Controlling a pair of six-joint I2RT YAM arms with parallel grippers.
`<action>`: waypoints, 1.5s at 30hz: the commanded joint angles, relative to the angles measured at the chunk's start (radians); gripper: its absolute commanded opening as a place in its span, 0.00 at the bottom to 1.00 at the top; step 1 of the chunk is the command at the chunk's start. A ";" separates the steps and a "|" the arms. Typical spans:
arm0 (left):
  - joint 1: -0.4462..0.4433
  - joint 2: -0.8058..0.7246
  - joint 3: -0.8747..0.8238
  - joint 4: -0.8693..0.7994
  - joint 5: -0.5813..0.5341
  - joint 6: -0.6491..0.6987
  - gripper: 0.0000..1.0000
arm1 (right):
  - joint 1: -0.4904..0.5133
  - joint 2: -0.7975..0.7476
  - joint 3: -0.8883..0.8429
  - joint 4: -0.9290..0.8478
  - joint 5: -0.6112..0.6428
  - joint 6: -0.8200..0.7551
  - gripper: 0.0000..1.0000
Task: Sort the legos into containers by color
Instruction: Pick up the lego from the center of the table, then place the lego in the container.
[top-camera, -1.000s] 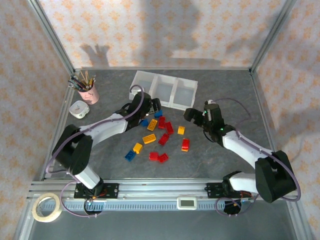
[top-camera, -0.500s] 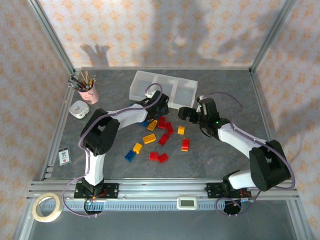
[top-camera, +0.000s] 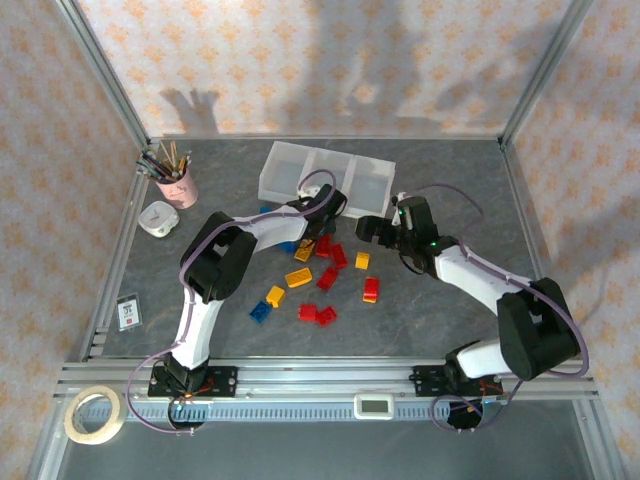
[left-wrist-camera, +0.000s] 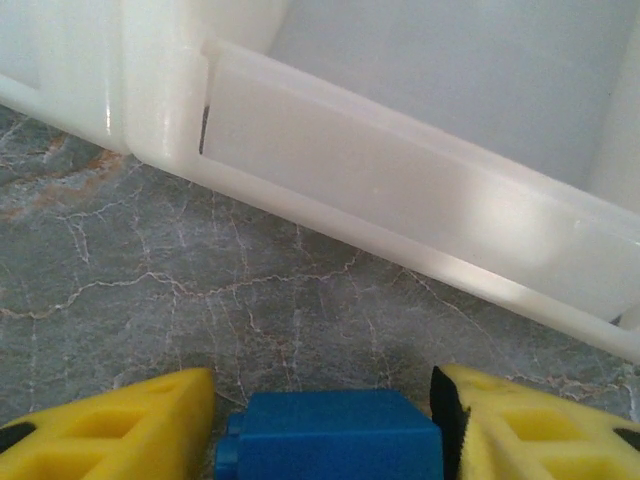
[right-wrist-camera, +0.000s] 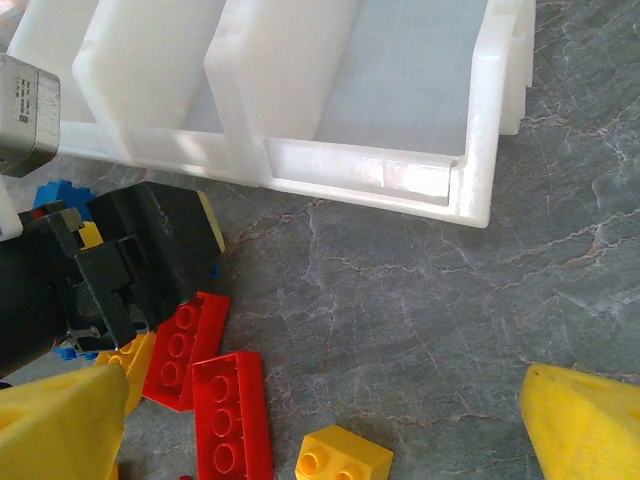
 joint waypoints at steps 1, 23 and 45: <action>-0.003 0.012 0.022 -0.025 -0.021 -0.001 0.55 | 0.003 0.007 0.034 -0.012 -0.010 -0.022 1.00; 0.045 -0.319 -0.125 0.033 -0.039 0.071 0.25 | 0.056 0.040 0.162 -0.040 -0.063 0.013 1.00; 0.288 0.104 0.361 0.031 -0.005 0.256 0.28 | 0.068 0.250 0.344 0.010 -0.002 0.055 1.00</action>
